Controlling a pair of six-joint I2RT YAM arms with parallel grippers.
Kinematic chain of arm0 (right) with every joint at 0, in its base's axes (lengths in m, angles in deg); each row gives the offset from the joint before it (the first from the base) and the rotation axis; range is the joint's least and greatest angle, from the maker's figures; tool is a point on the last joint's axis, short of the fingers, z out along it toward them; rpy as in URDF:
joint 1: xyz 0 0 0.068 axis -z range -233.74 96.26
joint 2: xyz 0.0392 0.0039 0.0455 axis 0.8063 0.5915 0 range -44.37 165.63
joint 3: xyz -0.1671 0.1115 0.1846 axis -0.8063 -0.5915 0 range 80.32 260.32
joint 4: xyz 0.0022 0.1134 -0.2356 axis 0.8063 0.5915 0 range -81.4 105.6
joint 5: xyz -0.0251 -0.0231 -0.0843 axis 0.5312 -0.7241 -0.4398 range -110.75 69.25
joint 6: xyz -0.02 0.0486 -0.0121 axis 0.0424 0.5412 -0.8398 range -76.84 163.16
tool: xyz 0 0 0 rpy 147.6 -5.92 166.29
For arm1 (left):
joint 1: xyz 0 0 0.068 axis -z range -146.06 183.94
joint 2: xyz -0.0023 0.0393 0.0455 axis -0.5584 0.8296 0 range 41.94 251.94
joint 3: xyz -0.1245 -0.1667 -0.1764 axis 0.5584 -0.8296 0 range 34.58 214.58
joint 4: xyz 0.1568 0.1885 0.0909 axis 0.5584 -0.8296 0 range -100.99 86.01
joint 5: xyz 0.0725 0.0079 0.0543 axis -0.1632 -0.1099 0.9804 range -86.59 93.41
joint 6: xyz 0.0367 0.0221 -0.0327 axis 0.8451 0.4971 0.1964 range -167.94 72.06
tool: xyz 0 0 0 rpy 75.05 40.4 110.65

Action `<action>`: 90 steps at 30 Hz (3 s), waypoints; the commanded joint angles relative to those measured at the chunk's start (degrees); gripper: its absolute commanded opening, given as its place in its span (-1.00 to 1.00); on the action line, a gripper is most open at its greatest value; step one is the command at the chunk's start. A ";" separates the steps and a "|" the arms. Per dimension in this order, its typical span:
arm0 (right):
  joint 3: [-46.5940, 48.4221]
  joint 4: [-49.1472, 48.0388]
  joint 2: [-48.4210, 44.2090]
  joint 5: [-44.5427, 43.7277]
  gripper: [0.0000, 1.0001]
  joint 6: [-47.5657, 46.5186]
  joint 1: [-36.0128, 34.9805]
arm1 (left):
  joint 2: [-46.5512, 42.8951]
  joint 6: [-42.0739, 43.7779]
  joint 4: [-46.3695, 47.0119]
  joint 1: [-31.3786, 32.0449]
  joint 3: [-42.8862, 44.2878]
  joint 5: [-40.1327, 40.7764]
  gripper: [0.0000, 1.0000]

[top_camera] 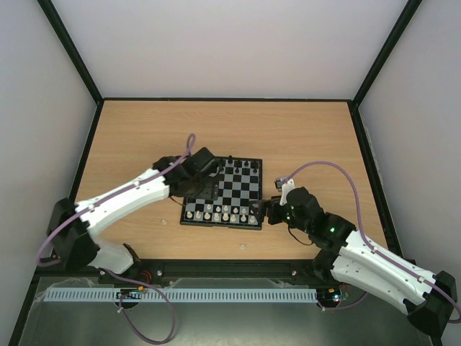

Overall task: Set up the chess pieces on the board
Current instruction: Place the chess piece on the chessboard, then pick up the chess piece at the center of the board.

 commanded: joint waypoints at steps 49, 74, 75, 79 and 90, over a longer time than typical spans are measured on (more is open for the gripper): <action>-0.85 -0.47 -0.67 2.70 0.97 -0.10 -0.02 | -12.64 -1.11 2.52 -22.53 -30.07 -9.53 -0.13; -1.02 -0.34 -1.10 3.26 0.97 -0.10 -0.02 | -9.79 -1.31 4.35 -23.33 -32.03 -8.22 -0.60; -1.03 -0.33 -1.17 3.25 0.97 -0.10 -0.03 | -9.57 -1.28 4.52 -23.33 -32.16 -8.37 -0.60; -0.97 -0.38 -1.27 3.54 0.97 -0.10 -0.02 | -9.44 -1.36 4.54 -23.33 -31.95 -8.11 -0.68; -1.11 -0.38 -1.63 3.76 0.97 -0.10 -0.03 | -11.44 0.23 -0.12 -22.77 -26.52 -7.77 -0.96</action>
